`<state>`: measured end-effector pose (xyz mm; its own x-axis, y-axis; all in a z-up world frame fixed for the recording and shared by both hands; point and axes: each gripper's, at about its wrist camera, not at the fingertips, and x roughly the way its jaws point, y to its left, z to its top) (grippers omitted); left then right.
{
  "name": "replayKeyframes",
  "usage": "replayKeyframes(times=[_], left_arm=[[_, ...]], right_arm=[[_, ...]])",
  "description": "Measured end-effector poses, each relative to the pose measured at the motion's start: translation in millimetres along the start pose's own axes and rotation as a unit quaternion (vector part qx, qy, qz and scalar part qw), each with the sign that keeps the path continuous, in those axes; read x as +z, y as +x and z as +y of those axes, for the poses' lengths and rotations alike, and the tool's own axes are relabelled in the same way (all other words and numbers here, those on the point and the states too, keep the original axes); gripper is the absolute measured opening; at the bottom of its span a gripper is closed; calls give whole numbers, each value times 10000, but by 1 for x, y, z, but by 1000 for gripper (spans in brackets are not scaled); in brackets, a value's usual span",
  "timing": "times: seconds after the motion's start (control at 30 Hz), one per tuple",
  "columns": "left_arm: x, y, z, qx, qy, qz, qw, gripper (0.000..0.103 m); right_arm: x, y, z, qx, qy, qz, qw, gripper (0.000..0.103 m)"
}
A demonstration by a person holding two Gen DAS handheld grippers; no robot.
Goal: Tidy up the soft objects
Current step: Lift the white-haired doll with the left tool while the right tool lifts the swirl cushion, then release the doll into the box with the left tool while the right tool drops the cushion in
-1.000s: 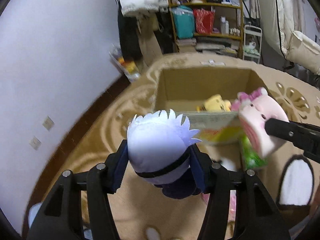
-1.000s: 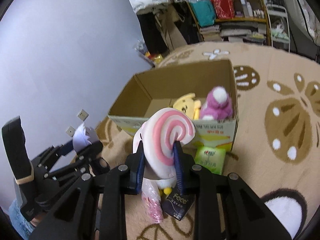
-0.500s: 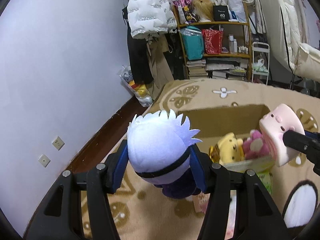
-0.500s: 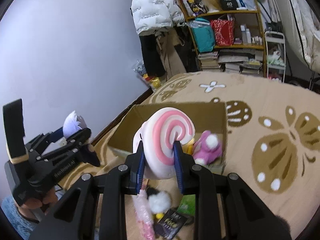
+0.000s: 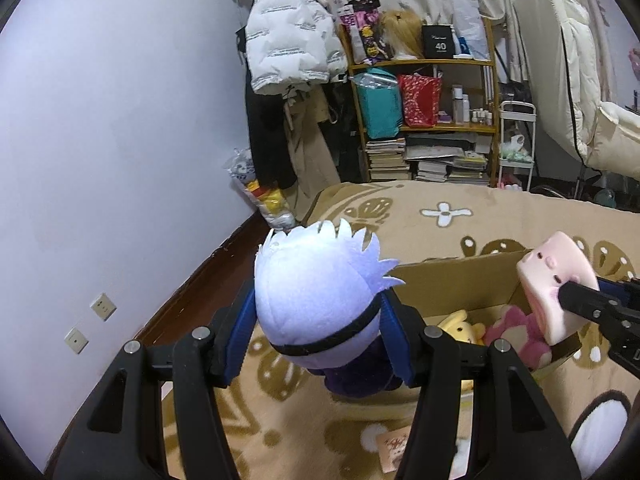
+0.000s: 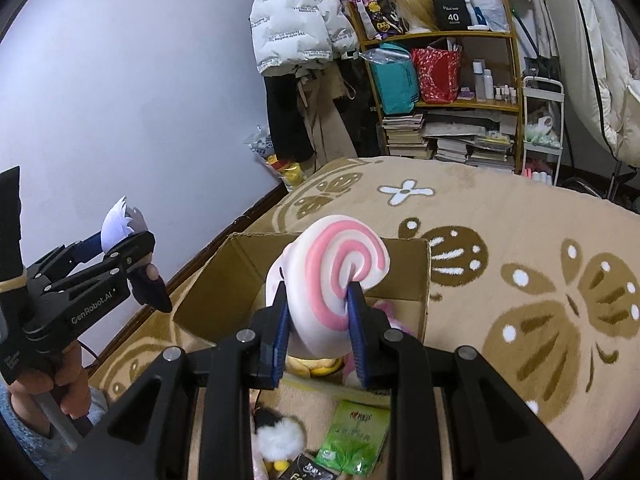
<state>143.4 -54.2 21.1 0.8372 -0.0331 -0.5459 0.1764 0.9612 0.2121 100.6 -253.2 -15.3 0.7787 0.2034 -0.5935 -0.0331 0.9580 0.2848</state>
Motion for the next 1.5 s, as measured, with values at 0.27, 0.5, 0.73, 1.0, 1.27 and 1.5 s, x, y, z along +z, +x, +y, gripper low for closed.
replayKeyframes(times=[0.27, 0.5, 0.73, 1.0, 1.27, 1.5], left_arm=[[-2, 17, -18, -229, 96, -54, 9997, 58], [-12, 33, -32, -438, 268, 148, 9986, 60], [-22, 42, -42, -659, 403, 290, 9966, 61], [-27, 41, -46, -319, 593, 164, 9976, 83], [-26, 35, -33, -335, 372, 264, 9984, 92], [-25, 16, -16, -207, 199, 204, 9994, 99]], right_arm=[[1, 19, -8, -159, -29, 52, 9999, 29], [-9, 34, -9, -190, -41, 217, 9996, 30], [-15, 41, -9, -263, -125, 373, 9989, 35], [-15, 42, -13, -291, 33, 449, 9986, 39], [-15, 33, -14, -267, 148, 311, 9991, 63], [-9, 20, -15, -324, 295, 139, 9989, 95]])
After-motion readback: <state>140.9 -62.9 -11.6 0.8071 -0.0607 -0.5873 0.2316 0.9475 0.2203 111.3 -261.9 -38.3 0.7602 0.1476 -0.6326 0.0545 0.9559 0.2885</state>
